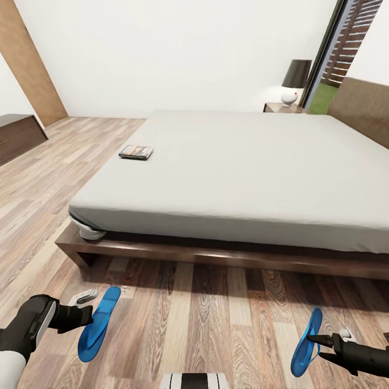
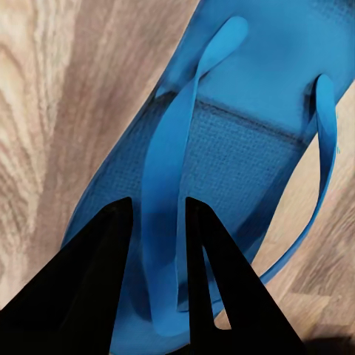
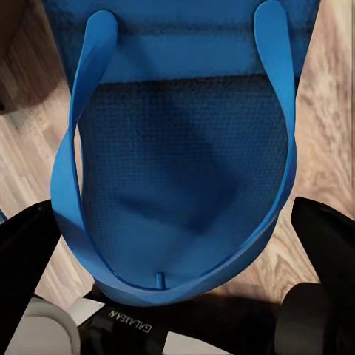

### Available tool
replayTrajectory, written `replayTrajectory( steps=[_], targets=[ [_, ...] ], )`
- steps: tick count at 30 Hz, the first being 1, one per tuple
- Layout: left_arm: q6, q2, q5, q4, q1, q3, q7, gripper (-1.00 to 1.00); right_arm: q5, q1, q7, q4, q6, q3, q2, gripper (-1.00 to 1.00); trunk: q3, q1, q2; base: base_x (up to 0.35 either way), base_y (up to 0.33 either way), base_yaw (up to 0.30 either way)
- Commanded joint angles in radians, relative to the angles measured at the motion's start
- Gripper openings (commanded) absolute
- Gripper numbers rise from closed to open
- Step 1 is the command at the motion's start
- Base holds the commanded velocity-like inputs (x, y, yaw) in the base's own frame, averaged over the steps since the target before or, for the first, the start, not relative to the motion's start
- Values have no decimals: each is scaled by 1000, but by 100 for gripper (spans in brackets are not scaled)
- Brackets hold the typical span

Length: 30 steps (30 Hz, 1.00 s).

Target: In the bedroom, move the book from the bed onto either nightstand, and place the two sandals side by side next to the bed.

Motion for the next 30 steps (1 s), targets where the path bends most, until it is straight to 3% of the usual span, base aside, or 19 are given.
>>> replayTrajectory(
  steps=[1,30],
  targets=[
    [3,-1,-8,-1,-1,3,-8,-100,-1,0,1,0,5,-2,0,-100,-5,0,-1,0,0,0],
    [-4,-3,-8,1,0,5,-8,-100,-1,0,1,0,5,-2,0,-100,-117,13,-7,0,0,0]
  ],
)
